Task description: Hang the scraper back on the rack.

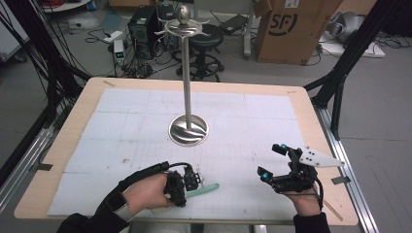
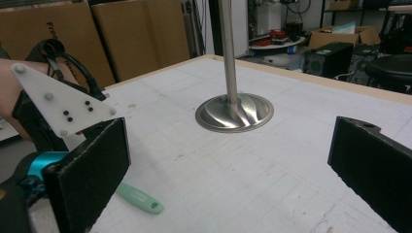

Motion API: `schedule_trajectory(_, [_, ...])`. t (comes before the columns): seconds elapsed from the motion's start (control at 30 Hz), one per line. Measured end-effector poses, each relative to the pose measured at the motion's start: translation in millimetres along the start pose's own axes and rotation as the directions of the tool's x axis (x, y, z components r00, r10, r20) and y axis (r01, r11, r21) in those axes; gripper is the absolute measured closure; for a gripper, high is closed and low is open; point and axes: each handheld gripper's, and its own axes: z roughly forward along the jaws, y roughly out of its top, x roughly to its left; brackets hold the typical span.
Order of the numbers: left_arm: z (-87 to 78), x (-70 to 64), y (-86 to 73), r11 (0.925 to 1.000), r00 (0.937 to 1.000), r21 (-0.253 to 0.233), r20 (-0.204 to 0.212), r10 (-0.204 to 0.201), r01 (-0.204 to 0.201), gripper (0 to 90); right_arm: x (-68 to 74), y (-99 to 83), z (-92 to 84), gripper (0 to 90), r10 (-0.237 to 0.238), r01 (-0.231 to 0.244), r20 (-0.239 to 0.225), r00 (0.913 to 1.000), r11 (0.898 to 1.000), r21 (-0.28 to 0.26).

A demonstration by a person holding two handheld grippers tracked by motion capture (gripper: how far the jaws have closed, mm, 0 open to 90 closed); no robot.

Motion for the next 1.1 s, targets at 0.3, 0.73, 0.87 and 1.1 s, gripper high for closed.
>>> schedule_trajectory(0.3, [-3.0, 5.3, -16.8, 0.9925, 0.9992, -0.121, 0.037, -0.013, 0.017, 80.7, -0.8, -0.7, -1.6, 0.3, 0.002, -0.002, 0.003, 1.0, 1.0, 0.001])
schedule_trajectory(0.73, [-47.1, 38.0, -67.1, 0.8257, 0.9781, -0.525, 0.128, -0.164, 0.207, 80.7, 0.8, -1.6, 2.8, 0.3, -0.005, 0.005, -0.002, 1.0, 1.0, 0.011])
schedule_trajectory(0.87, [-58.2, 50.1, -82.6, 0.7264, 0.9665, -0.638, 0.158, -0.203, 0.256, 80.7, 1.4, -2.2, 4.0, 0.3, -0.001, 0.001, -0.004, 1.0, 1.0, 0.008])
schedule_trajectory(1.1, [-79.4, 67.9, -105.4, 0.5677, 0.9552, -0.773, 0.173, -0.24, 0.283, 80.7, 1.0, -3.3, 4.9, 0.3, -0.002, 0.002, -0.007, 1.0, 1.0, 0.012])
